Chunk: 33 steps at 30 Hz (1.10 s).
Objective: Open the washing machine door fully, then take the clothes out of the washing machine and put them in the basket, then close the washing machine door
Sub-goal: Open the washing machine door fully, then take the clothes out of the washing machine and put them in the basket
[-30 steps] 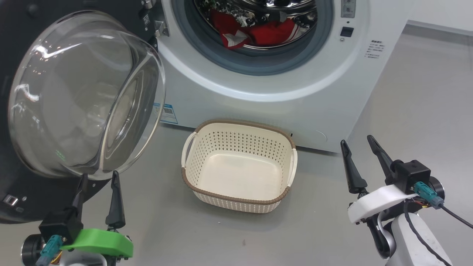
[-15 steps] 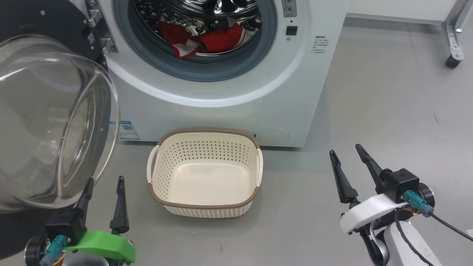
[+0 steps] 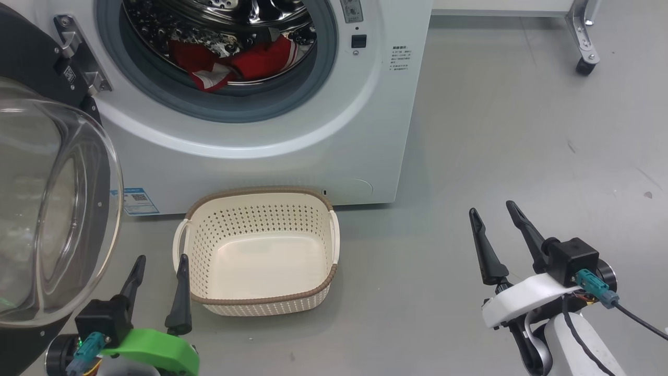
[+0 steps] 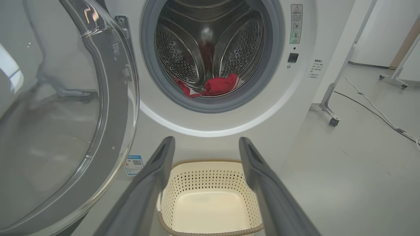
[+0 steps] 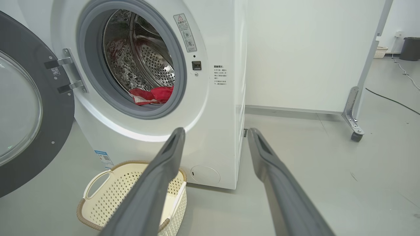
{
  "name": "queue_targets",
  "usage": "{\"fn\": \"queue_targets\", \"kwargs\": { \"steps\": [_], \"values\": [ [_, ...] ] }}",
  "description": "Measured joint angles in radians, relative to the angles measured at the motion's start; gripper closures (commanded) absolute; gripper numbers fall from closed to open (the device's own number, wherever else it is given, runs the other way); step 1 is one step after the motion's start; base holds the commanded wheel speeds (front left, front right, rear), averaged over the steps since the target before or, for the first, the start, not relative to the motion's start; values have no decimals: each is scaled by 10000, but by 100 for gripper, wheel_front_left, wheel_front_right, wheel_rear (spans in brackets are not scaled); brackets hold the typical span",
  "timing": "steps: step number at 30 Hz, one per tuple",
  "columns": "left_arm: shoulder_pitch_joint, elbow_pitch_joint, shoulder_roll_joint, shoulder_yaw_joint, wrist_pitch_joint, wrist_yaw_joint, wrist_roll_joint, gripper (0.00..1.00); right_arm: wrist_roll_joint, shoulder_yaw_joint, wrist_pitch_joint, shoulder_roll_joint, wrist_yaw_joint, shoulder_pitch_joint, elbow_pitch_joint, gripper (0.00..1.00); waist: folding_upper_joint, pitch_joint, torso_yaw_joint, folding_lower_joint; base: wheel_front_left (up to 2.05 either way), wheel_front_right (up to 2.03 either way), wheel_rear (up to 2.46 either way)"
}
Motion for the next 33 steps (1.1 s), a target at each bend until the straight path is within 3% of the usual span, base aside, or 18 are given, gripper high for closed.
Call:
{"fn": "queue_targets", "kwargs": {
  "steps": [33],
  "values": [
    [28, -84, 23, -102, 339, 104, 267, 0, 155, 50, 0, 44, 0, 126, -190, 0, 0, -10, -110, 0, 6, -6, 0]
  ]
}}
